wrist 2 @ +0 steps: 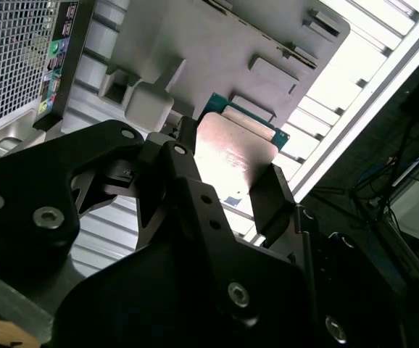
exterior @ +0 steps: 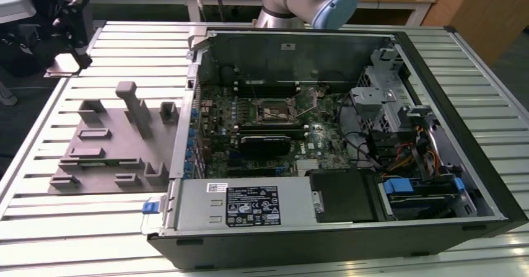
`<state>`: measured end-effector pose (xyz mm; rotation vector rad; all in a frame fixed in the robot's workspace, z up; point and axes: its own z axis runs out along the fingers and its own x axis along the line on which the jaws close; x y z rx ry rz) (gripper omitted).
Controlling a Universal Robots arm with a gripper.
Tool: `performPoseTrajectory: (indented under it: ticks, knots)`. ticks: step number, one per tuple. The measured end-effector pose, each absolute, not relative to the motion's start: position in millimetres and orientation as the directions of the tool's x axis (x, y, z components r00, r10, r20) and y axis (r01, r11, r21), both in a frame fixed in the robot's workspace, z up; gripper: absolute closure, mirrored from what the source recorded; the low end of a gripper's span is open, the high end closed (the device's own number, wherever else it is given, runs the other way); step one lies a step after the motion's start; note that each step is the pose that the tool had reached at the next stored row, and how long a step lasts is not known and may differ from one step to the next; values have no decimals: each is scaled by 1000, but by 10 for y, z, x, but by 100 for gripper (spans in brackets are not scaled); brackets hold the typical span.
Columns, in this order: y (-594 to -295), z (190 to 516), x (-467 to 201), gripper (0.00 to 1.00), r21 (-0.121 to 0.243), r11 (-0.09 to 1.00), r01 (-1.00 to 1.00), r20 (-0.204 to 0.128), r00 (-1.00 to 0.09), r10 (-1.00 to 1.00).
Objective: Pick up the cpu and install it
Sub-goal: 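Pick up the cpu and move it towards the insertion slot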
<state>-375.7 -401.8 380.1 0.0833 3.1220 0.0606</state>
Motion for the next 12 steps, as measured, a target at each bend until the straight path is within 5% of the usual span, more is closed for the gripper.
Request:
performPoseTrajectory:
  ticks: [12]
  knots:
    - [-4018, 3800, -3592, 46, 39, 998, 53, -17, -998, 54]
